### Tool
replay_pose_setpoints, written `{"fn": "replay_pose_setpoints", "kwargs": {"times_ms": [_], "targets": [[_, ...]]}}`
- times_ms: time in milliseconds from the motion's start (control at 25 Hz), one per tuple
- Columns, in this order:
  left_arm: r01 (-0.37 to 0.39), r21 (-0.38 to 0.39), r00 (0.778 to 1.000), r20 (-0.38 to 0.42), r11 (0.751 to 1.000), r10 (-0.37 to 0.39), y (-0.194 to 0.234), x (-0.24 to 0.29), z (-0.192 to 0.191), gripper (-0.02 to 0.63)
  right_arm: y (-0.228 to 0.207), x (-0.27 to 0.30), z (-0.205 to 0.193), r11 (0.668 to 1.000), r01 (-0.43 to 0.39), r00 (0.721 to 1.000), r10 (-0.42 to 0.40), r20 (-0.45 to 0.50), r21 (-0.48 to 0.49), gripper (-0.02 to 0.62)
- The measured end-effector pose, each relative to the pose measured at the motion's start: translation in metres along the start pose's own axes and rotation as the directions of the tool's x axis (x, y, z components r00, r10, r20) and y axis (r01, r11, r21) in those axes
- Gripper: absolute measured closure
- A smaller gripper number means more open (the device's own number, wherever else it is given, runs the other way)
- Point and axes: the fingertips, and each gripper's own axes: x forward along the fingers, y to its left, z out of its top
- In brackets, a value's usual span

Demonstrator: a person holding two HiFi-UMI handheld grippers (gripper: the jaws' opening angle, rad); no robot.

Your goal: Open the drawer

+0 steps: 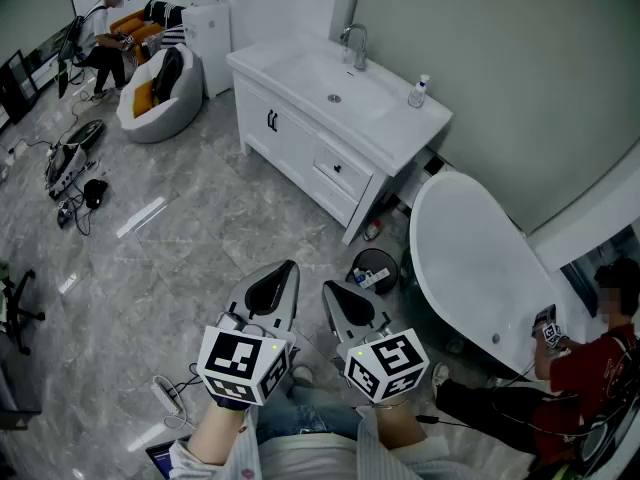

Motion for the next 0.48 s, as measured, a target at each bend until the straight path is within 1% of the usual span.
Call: {"fn": "replay_pose_setpoints", "kwargs": {"times_ms": [280,480], "targets": [[-0.007,0.016,1.000,0.015,1.000,0.006,-0.021,-0.005,-0.002,0.591,-0.002,-0.020,-0.001,1.000,-0.011,1.000,0.011,0.018,-0.005,0.586],[-0.047,0.033,0.999,0.023,0.998,0.046,-0.022,-0.011,-0.004,0.591,-0.010,-0.033,-0.004,1.000,-0.011,0.999,0.011,0.036,0.006,0.586]]}}
